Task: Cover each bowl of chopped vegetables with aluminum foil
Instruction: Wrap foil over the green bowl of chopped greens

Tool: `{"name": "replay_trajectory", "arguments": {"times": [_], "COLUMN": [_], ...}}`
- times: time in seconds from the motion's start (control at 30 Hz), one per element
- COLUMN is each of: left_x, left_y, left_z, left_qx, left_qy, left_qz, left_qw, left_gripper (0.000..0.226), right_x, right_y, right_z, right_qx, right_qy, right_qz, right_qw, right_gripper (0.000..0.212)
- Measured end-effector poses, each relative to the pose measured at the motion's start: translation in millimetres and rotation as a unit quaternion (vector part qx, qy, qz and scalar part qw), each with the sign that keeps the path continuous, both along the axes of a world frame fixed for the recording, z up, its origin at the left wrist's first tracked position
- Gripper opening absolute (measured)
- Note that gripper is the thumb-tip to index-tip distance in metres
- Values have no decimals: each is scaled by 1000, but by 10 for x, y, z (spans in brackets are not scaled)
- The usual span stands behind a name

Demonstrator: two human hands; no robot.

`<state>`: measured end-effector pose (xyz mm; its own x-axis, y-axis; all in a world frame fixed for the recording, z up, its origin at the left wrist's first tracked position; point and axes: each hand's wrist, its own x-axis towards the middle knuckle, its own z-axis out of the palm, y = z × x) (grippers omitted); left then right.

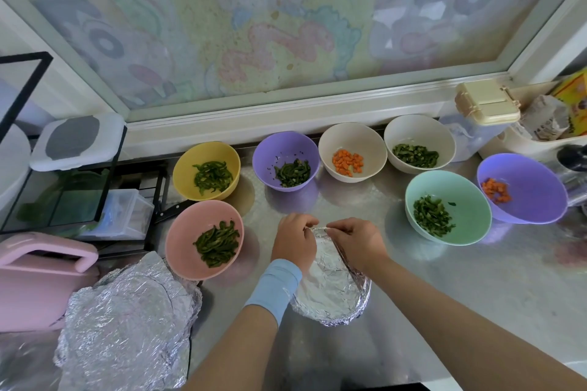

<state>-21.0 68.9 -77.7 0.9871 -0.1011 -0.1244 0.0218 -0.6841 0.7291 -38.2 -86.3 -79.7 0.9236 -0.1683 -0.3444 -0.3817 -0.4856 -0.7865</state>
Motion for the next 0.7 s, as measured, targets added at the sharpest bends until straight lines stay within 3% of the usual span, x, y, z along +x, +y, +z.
{"name": "replay_trajectory", "arguments": {"times": [0.17,0.4,0.53,0.7], "left_x": [-41,-102,-94,-111], "left_y": [-1,-30,7,-9], "left_z": [-49,-62,-50,-52], "left_qx": [-38,0,11,-12], "left_qy": [4,14,5,25], "left_qz": [5,21,-38,-10], "left_qw": [999,1000,999,1000], "left_gripper": [11,14,26,19], "right_x": [0,-44,-64,-70], "right_y": [-28,-55,-45,-44], "right_z": [-19,-3,-3,7], "right_qx": [30,29,8,-26], "right_qy": [1,-5,2,-26], "right_qz": [-3,-13,7,44], "right_qw": [1000,999,1000,998], "right_gripper": [7,20,12,10]}}
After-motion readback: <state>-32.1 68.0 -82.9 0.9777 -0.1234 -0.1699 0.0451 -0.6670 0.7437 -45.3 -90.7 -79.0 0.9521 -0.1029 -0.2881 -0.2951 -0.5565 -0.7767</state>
